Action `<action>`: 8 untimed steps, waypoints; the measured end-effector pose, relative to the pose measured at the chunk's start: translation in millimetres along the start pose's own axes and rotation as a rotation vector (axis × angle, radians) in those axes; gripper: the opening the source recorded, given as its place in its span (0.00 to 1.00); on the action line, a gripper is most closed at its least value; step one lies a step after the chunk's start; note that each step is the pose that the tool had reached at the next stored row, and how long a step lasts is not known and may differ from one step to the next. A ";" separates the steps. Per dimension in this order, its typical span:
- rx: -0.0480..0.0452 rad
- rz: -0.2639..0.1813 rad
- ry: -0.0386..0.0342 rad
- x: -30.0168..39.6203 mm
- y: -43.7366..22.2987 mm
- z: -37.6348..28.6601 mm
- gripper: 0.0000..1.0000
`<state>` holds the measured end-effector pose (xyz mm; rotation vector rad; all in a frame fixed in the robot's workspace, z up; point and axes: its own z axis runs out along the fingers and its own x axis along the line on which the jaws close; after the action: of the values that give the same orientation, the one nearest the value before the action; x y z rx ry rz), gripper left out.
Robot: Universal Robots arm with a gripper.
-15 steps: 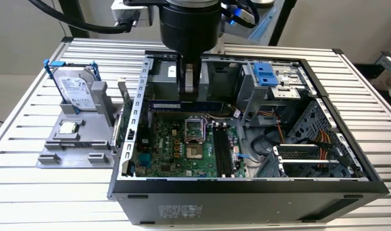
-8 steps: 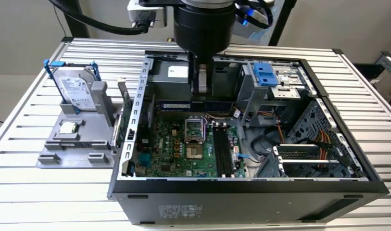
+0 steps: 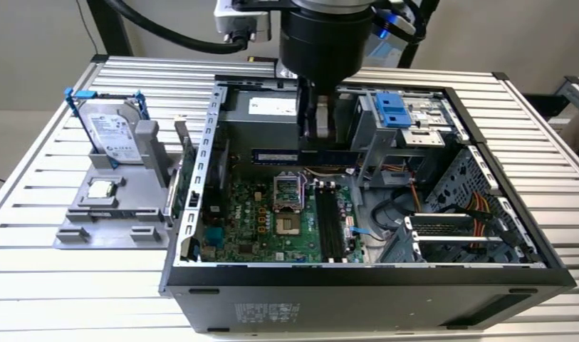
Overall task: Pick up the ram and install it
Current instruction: 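Pick up the ram and move it above insertion slot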
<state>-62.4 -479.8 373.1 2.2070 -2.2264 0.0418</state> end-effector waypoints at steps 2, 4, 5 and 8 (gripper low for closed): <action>-0.0001 0.000 0.0000 0.0 -4.8 0.1 0.00; -0.0002 0.000 0.0000 -0.1 -9.5 0.1 0.00; -0.0003 0.000 0.0000 -0.1 -12.2 0.1 0.00; -0.0004 0.000 0.0000 -0.1 -18.8 0.3 0.00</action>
<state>-43.6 -479.8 373.1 2.2072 -2.2259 0.0413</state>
